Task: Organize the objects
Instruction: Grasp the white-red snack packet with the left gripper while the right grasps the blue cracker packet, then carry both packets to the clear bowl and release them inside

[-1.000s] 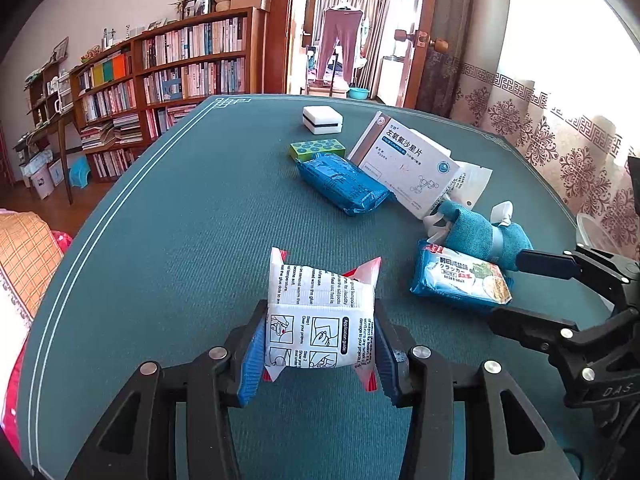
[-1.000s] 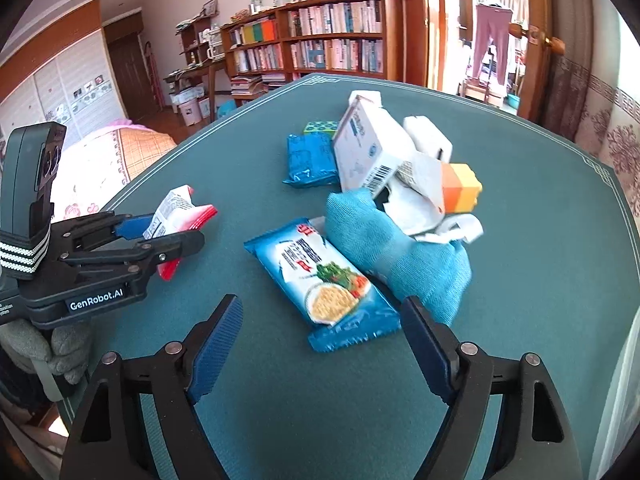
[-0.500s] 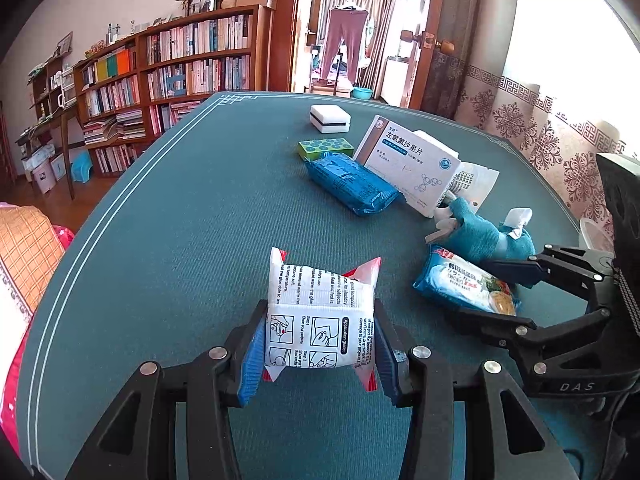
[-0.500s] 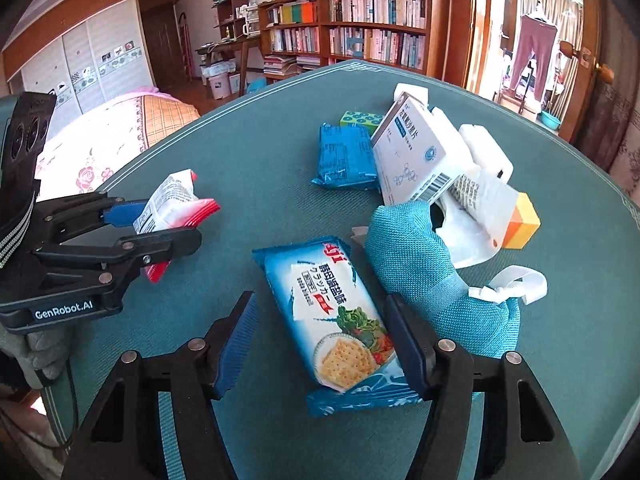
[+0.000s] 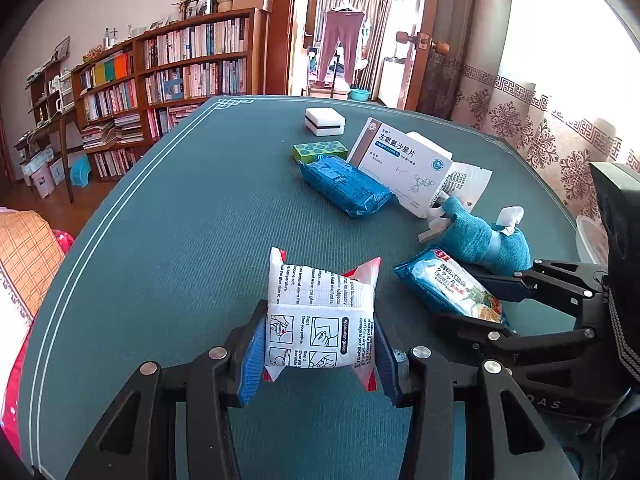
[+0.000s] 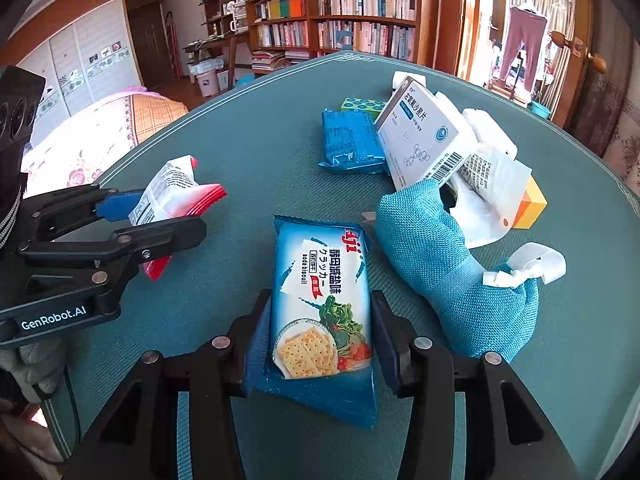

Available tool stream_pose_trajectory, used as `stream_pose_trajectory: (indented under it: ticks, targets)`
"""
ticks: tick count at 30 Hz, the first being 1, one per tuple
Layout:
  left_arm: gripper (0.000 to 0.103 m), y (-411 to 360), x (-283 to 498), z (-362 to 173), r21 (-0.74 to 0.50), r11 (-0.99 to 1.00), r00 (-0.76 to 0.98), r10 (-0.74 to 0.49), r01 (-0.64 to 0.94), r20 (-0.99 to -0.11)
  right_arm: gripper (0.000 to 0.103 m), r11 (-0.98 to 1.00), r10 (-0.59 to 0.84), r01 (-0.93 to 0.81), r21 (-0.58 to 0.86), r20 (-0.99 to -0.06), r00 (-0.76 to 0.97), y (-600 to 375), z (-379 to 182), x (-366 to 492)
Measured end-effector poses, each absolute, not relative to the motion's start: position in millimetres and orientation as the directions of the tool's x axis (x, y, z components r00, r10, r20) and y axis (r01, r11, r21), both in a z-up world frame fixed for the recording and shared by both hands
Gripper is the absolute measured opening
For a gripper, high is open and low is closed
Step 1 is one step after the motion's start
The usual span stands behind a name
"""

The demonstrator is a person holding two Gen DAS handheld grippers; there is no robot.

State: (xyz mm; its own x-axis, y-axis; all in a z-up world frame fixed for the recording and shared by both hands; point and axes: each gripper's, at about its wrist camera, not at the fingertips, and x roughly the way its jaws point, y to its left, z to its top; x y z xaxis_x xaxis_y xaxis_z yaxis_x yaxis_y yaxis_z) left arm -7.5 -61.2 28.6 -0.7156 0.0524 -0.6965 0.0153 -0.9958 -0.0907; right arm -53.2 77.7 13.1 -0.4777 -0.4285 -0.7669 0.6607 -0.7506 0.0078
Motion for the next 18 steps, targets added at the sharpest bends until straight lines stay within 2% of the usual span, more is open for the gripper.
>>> stream_pose_trajectory:
  ticks: [18]
  targets:
    - [0.050,-26.4,-6.6,39.6,-0.062,-0.997,-0.721,0.073,-0.042,-0.689,0.043,-0.806,-0.494,0.571,0.154,-0.706,-0.507,151.6,32.7,-18.3]
